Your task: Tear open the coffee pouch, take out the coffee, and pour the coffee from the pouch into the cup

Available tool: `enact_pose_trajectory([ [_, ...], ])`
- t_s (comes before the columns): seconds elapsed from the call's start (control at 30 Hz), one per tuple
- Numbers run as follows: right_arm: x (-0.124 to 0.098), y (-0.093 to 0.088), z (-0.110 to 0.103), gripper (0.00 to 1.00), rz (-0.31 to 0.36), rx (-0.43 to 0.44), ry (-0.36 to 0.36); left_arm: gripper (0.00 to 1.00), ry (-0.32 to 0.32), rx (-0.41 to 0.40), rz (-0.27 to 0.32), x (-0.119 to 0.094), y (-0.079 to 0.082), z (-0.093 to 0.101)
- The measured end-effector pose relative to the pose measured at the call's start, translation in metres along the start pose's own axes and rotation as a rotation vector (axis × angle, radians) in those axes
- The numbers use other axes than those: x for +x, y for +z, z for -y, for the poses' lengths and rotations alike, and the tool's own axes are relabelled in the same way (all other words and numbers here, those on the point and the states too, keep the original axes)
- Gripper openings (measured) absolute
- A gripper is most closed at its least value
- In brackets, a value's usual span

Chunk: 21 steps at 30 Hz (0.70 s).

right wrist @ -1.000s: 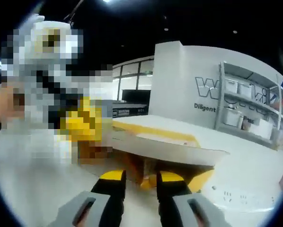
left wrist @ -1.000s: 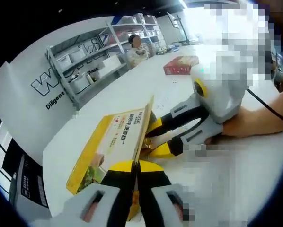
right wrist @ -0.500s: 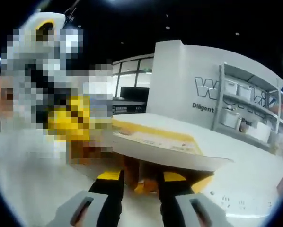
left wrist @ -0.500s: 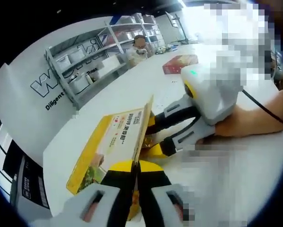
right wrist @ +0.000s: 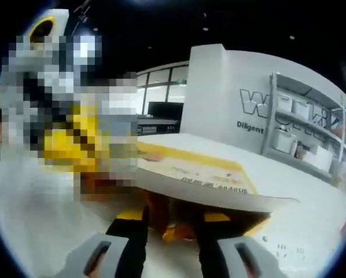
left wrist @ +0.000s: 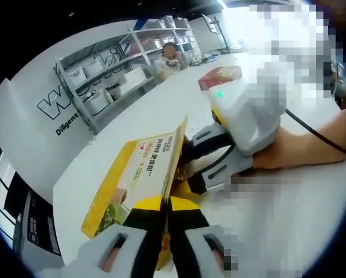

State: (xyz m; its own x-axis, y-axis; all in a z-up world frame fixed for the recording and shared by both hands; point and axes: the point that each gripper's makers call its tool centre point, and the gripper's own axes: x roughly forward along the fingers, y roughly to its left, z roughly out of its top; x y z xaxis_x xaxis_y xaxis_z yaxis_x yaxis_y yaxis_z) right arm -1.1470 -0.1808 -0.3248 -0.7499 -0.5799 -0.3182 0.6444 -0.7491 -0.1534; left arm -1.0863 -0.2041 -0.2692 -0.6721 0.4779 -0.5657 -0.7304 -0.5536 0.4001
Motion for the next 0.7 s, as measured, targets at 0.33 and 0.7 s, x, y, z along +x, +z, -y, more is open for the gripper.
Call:
enact_pose_trajectory([
  [0.33, 0.01, -0.002, 0.007, 0.24, -0.029, -0.002, 0.011, 0.04, -0.002, 0.0, 0.004, 0.001, 0.001, 0.0],
  [0.7, -0.001, -0.003, 0.004, 0.21, -0.018, 0.017, 0.016, 0.05, -0.001, -0.001, 0.006, 0.002, 0.002, -0.001],
])
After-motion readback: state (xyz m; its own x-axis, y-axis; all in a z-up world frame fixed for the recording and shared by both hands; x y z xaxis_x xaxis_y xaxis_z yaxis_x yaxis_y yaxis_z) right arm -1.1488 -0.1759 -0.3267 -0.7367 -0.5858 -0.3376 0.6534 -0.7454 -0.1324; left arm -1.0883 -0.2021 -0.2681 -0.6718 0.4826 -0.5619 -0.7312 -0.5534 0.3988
